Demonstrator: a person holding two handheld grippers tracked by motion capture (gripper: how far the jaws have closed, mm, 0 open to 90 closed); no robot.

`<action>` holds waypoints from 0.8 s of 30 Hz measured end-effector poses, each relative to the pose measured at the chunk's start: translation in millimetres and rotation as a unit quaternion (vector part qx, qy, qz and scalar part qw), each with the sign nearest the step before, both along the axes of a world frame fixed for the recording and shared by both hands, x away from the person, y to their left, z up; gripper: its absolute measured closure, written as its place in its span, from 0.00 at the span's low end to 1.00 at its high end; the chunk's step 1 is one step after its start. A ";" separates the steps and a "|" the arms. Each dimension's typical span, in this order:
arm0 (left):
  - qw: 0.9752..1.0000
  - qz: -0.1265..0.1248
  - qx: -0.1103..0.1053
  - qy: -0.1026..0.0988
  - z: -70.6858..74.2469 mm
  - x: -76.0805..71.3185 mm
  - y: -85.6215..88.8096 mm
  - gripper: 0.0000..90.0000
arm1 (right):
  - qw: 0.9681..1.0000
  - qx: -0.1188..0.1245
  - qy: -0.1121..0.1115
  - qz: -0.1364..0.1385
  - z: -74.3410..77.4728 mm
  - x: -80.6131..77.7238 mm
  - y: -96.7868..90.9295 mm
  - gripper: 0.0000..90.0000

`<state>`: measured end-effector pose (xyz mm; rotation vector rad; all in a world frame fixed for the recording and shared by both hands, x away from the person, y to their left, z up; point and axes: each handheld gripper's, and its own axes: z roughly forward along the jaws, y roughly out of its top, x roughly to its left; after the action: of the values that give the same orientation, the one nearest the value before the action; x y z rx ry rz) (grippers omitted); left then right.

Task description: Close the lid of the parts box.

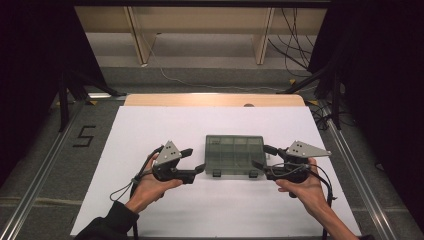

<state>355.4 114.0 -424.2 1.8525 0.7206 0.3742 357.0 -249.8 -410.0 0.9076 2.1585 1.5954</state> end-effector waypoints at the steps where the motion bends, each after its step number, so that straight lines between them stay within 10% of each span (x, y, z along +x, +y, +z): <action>1: 1.000 -0.001 0.000 -0.004 0.5 -1.9 2.1 0.34 | 1.000 0.003 0.002 0.002 0.4 -2.0 0.0 0.36; 24: 1.000 0.010 -0.013 -0.022 3.3 -31.5 24.4 0.26 | 1.000 0.008 0.008 0.003 -3.1 -33.0 7.3 0.27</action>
<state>323.8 138.4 -420.8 1.8078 0.7103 0.4155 324.0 -242.6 -413.1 0.9238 2.1637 1.6168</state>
